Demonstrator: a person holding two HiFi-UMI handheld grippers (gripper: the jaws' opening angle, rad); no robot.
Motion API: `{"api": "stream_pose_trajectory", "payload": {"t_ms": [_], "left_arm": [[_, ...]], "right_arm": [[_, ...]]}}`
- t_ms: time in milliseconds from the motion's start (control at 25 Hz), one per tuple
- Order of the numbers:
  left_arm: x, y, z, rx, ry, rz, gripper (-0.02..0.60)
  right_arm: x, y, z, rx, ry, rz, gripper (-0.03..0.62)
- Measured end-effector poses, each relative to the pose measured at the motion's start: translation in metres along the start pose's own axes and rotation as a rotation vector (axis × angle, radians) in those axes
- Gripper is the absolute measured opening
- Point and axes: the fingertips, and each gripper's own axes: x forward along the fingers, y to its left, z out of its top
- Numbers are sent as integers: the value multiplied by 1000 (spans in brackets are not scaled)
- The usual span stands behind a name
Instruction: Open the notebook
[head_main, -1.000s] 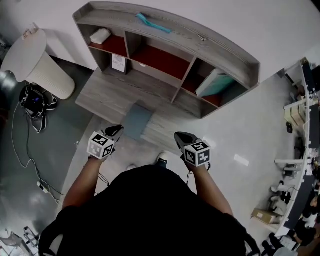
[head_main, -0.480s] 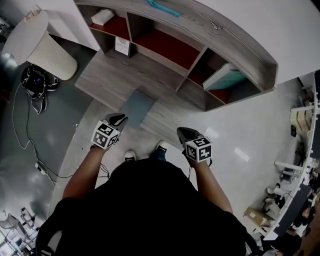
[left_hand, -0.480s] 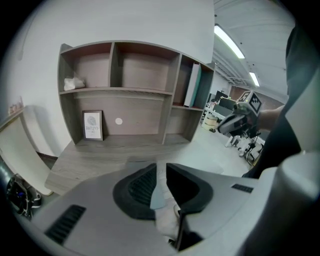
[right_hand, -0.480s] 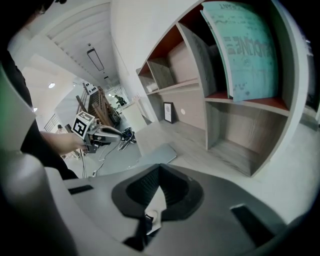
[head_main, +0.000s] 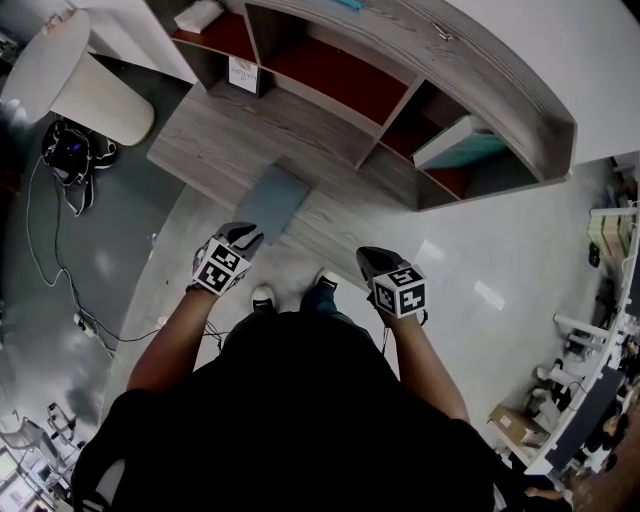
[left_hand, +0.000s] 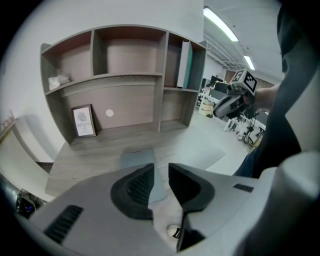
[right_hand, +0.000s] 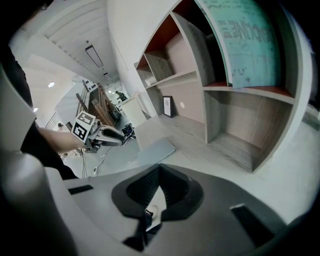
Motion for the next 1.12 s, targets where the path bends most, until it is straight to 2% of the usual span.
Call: {"api": "stream_pose_trajectory", "payload": {"t_ms": [200, 480, 1120], "left_arm": [[17, -7, -9, 39, 44, 1, 106], [42, -4, -30, -18, 127, 55, 115], [92, -19, -84, 147, 236, 99, 153]], "right_arm": [[6, -4, -10, 13, 19, 3, 0], [12, -11, -22, 33, 51, 4, 0], [29, -20, -44, 48, 120, 15, 0]]}}
